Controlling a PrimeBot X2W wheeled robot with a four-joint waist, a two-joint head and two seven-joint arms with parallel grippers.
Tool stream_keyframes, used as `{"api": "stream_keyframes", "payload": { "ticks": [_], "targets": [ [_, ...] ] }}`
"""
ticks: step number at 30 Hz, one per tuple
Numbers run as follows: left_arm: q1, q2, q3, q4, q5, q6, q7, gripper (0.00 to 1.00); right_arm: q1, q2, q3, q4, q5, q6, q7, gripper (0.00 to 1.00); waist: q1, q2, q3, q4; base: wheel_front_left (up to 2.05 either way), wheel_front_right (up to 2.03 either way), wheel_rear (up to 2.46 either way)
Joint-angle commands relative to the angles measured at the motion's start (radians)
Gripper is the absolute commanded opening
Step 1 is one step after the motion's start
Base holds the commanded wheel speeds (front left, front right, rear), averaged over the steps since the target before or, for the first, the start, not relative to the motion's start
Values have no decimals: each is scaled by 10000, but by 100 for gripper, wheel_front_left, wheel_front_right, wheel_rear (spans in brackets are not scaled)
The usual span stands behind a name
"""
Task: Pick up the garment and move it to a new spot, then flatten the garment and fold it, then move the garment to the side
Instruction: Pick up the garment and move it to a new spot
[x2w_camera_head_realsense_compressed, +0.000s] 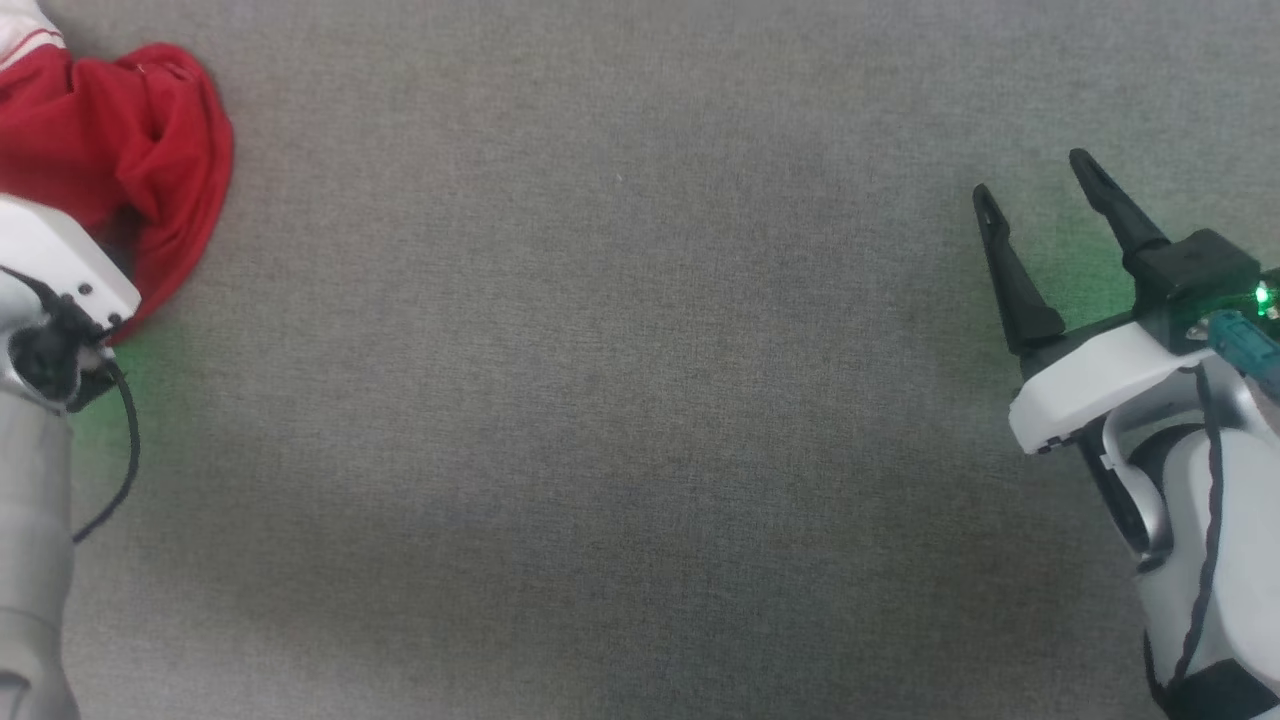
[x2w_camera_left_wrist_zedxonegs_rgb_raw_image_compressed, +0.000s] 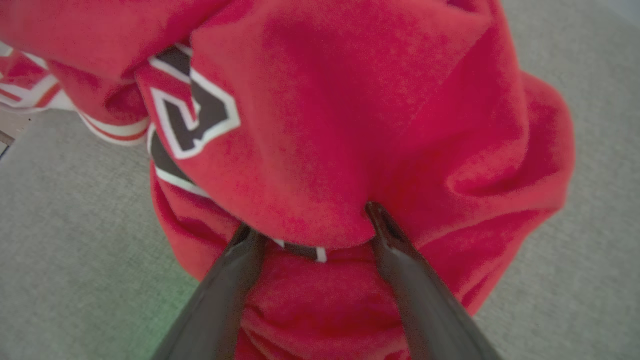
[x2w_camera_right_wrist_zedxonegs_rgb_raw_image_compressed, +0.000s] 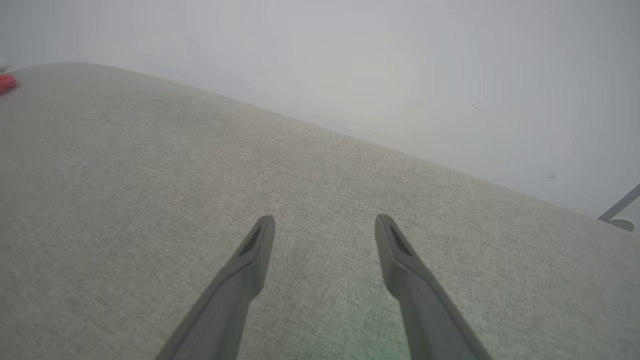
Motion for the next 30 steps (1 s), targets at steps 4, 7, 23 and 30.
{"api": "stream_keyframes", "payload": {
  "ticks": [4, 7, 23, 30],
  "targets": [
    [-562, -219, -246, 1425, -31, 57, 989, 100, -140, -162, -59, -385, -70, 3, 299, 100, 0, 0, 372, 0, 0, 0, 0],
    [-674, -263, -273, 1682, -40, 29, 872, 100, -144, -147, -72, -466, -79, 3, 356, 100, 0, 0, 399, 21, 0, 0, 0],
    [-1872, 1020, -1214, 771, 1056, -917, -2518, 0, 537, 293, -511, -13, -26, 3, -68, 100, 0, 0, -1175, 379, 0, 0, 0],
    [-2188, 1486, -1730, -273, 1319, -1065, -2314, 0, 748, 548, -477, 335, 102, 3, -277, 100, 0, 0, -2038, 441, 0, 0, 0]
  ]
}}
